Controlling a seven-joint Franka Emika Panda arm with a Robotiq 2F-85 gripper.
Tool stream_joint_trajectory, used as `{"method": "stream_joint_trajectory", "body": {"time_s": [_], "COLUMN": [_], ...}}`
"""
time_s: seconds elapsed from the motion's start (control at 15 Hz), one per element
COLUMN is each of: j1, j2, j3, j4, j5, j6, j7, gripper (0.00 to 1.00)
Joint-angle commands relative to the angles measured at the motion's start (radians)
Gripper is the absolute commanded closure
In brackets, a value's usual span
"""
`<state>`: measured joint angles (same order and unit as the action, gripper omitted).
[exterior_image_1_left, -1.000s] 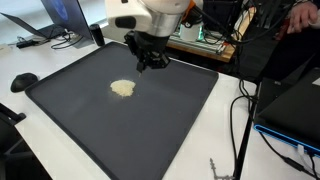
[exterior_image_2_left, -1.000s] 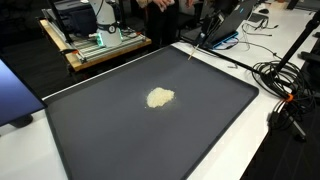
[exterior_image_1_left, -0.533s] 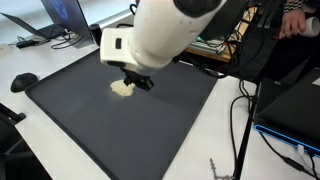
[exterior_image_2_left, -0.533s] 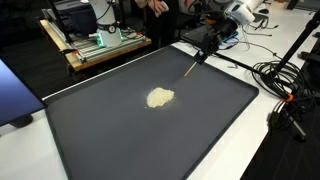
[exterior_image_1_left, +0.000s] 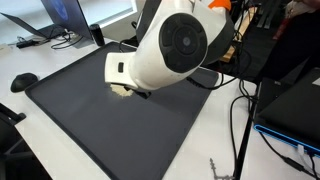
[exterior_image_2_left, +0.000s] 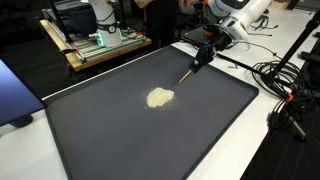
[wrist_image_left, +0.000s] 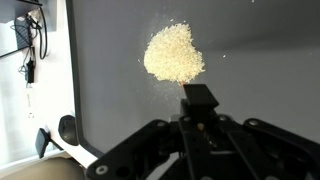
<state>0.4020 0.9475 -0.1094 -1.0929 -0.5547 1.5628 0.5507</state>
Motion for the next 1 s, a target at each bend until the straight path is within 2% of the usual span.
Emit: {"method": "stream_joint_trajectory", "body": {"time_s": [0.0, 0.13, 0.2, 0.6, 0.93], "j1": [0.0, 0.0, 0.007, 0.038, 0.074], "j2": [0.0, -0.001, 0.019, 0.067, 0.102], "j3": [0.0, 0.0, -0.011, -0.027, -0.058], "j4": [0.0, 0.0, 0.025, 0.035, 0.03], "j5": [0.0, 0.0, 0.004, -0.02, -0.086], "j6": [0.0, 0.0, -0.014, 0.01, 0.026], "j7": [0.0, 0.0, 0.023, 0.147, 0.239], "gripper": [0.87, 0.87, 0.97, 0.97, 0.97]}}
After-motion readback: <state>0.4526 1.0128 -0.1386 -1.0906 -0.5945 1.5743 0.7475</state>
